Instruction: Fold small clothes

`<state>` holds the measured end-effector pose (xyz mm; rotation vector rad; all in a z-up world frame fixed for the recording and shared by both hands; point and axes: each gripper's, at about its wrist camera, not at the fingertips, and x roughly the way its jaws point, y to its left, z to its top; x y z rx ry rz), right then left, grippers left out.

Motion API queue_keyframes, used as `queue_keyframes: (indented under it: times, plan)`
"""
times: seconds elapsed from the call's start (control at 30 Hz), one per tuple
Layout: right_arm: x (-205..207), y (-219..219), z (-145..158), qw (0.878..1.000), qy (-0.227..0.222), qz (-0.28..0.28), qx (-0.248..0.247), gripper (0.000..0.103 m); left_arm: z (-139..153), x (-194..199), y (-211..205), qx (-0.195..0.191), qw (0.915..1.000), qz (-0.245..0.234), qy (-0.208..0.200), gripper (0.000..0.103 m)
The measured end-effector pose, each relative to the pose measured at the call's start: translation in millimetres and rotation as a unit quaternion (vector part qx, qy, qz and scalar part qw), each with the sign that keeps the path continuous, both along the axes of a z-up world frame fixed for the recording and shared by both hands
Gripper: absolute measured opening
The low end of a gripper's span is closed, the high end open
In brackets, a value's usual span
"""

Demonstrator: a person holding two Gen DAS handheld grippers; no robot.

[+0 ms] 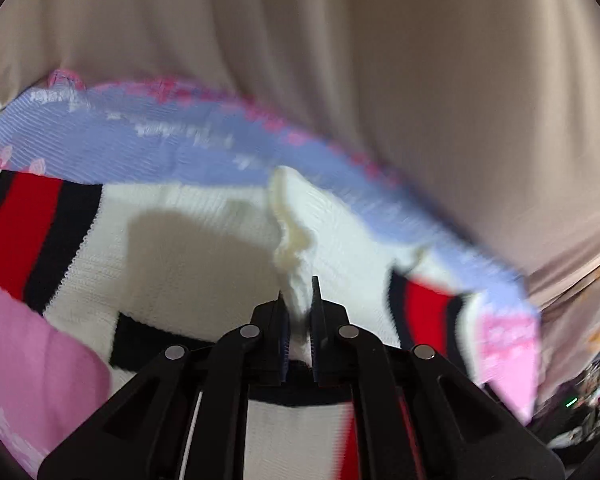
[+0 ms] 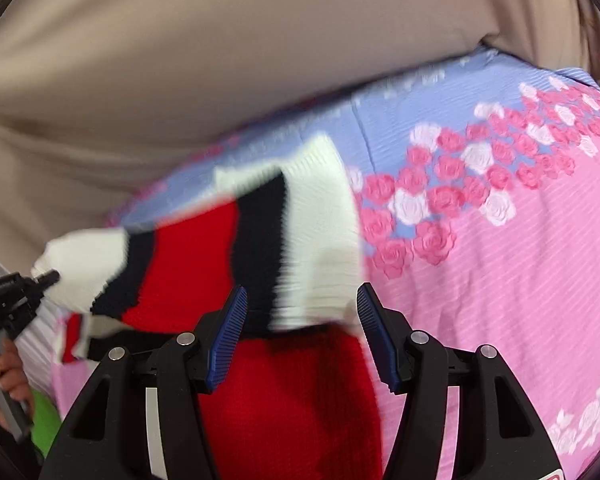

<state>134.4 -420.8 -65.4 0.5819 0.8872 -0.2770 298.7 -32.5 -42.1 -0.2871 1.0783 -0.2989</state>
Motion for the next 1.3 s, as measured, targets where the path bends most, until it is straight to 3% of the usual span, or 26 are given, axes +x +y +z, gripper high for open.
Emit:
queue_keyframes:
  times: [0.07, 0.13, 0.23, 0.27, 0.3, 0.33, 0.43, 0.5, 0.57, 0.63, 0.77, 0.87, 1.0, 1.03, 1.07, 1.13, 1.2, 1.27, 1.3]
  plan:
    - [8.4, -4.5, -3.6, 1.000, -0.002, -0.006, 0.016, 0.057, -32.7, 6.9, 5.2, -0.001, 0.9990, 0.011, 0.042, 0.007]
    - [18.4, -7.1, -3.6, 1.000, -0.002, -0.008, 0.008, 0.057, -48.1, 4.7, 5.7, 0.007, 0.9988, 0.014, 0.047, 0.007]
    - [43.6, -11.0, -23.6, 0.999, 0.048, 0.005, -0.006, 0.054, -57.6, 3.9, 3.9, 0.002, 0.9985, 0.018, 0.051, 0.007]
    - [50.5, -12.3, -31.0, 0.998, 0.058, 0.011, 0.006, 0.046, -57.4, 4.1, 3.8, 0.002, 0.9985, 0.019, 0.051, 0.007]
    - [55.0, -14.1, -35.5, 0.998, 0.063, 0.014, 0.017, 0.020, -54.0, 4.8, 7.3, -0.002, 0.9985, 0.021, 0.050, 0.007]
    - [57.5, -15.9, -34.7, 0.998, 0.062, 0.015, 0.025, 0.017, -50.7, 5.6, 9.5, -0.008, 0.9987, 0.022, 0.045, 0.007]
    - [49.0, -24.4, 0.2, 1.000, -0.003, 0.003, 0.022, 0.013, -40.4, 5.4, 15.8, -0.015, 0.9994, 0.020, 0.025, 0.007]
    - [41.2, -31.7, 7.7, 1.000, -0.021, -0.006, 0.008, 0.012, -44.9, 7.0, 13.6, 0.000, 0.9995, 0.014, 0.028, 0.007]
    - [42.0, -42.3, -20.5, 1.000, 0.028, -0.012, 0.000, 0.012, -64.6, 10.8, 8.4, 0.012, 0.9985, 0.006, 0.053, 0.007]
    - [41.0, -53.8, -48.7, 0.997, 0.063, -0.023, 0.027, 0.012, -80.7, 8.6, 3.5, 0.019, 0.9970, 0.007, 0.074, 0.007]
    - [33.2, -52.5, -20.5, 1.000, 0.009, -0.026, 0.010, 0.012, -81.7, 0.9, 3.1, 0.020, 0.9980, 0.010, 0.060, 0.007]
    - [44.1, -49.9, -44.8, 0.997, 0.073, -0.004, -0.014, 0.014, -83.3, 3.1, 6.4, 0.005, 0.9980, 0.015, 0.061, 0.008]
    - [34.3, -51.9, -21.8, 0.999, 0.045, -0.026, -0.006, 0.015, -70.5, -3.4, 29.2, -0.046, 0.9967, 0.031, 0.059, 0.013]
    - [28.7, -47.5, -9.8, 0.999, 0.036, -0.029, -0.017, 0.018, -64.1, -7.2, 43.6, -0.064, 0.9956, 0.046, 0.052, 0.021]
    - [22.7, -43.3, -1.3, 0.999, 0.029, -0.026, -0.028, 0.019, -58.4, -10.8, 58.7, -0.071, 0.9943, 0.067, 0.044, 0.039]
    - [7.1, -24.5, 15.4, 0.998, 0.021, -0.001, -0.055, 0.020, -48.0, -17.1, 102.8, -0.068, 0.9895, 0.125, 0.022, 0.063]
    - [0.5, 0.6, 20.6, 0.997, 0.025, 0.031, -0.072, 0.020, -43.9, -19.4, 154.1, -0.060, 0.9790, 0.195, 0.010, 0.072]
    - [-16.2, 29.2, 22.0, 0.993, 0.033, 0.063, -0.089, 0.020, -49.3, -16.1, 213.9, -0.058, 0.9609, 0.270, 0.018, 0.075]
    - [-23.9, 41.4, 20.2, 0.993, 0.036, 0.076, -0.087, 0.021, -55.7, -13.1, 249.7, -0.058, 0.9469, 0.315, 0.029, 0.075]
